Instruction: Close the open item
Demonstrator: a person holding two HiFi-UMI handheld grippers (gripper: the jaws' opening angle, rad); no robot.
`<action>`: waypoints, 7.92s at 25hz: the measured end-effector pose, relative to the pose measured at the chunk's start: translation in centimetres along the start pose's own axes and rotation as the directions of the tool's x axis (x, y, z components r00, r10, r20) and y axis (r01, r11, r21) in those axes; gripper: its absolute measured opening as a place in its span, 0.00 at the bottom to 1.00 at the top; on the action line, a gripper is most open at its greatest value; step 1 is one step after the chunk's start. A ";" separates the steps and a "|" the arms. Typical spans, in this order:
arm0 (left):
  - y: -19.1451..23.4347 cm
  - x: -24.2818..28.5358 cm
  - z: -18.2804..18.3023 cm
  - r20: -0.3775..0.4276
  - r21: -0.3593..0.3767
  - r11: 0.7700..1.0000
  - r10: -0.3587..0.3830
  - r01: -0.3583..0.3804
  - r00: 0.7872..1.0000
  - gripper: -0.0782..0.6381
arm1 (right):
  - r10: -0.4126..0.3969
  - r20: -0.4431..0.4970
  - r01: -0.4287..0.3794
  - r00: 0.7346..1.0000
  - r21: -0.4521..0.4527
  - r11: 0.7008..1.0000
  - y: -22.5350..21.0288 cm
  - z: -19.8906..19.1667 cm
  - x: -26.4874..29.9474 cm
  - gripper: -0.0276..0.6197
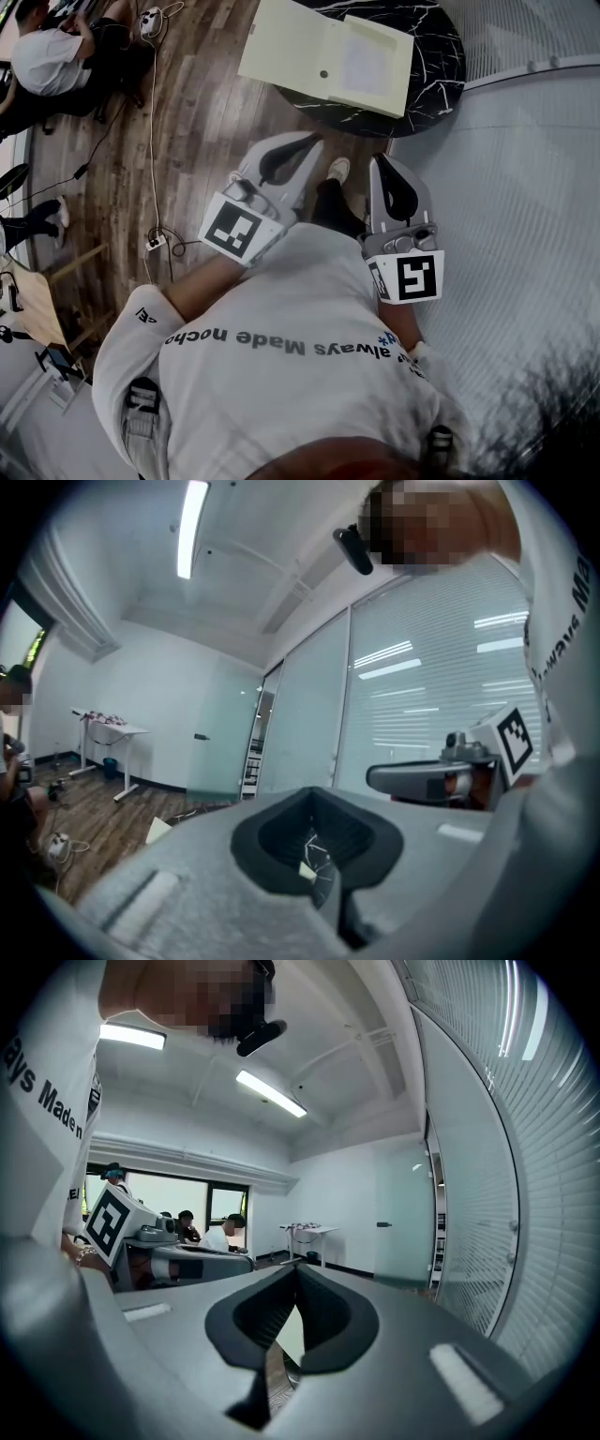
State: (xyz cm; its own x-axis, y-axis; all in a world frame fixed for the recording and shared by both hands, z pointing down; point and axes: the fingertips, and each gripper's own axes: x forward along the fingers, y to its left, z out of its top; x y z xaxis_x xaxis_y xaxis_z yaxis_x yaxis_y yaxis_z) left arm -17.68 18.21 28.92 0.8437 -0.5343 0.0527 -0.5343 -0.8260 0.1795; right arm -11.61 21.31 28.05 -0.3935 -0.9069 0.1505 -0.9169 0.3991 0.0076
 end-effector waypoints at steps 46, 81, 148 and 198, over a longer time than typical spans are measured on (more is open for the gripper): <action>9.6 29.7 2.3 -0.032 0.018 0.994 0.108 -0.107 0.994 0.11 | 0.066 0.012 -0.066 0.998 0.014 0.998 -28.4 0.6 14.6 0.05; 21.0 22.2 -17.2 -0.304 -0.057 0.960 0.244 -0.273 0.921 0.21 | 0.053 -0.017 -0.053 0.998 0.013 0.999 -26.2 0.3 17.8 0.05; 21.8 22.5 -28.6 -0.585 0.168 0.974 0.223 -0.153 0.780 0.18 | 0.003 -0.064 -0.002 0.998 0.029 1.000 -27.0 -1.5 17.6 0.05; 10.6 31.3 -39.1 -0.916 0.323 0.796 0.127 0.512 0.381 0.25 | -0.157 -0.582 0.196 0.798 0.004 0.981 -36.8 -30.8 18.7 0.05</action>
State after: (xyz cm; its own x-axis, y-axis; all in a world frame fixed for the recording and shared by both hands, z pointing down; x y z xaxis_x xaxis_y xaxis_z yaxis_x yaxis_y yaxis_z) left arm 5.10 -0.29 70.85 0.3009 -0.1441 0.9427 -0.0102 -0.9889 -0.1479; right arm 16.83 -6.13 61.01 -0.1311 -0.7079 0.6940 -0.9764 0.2135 0.0333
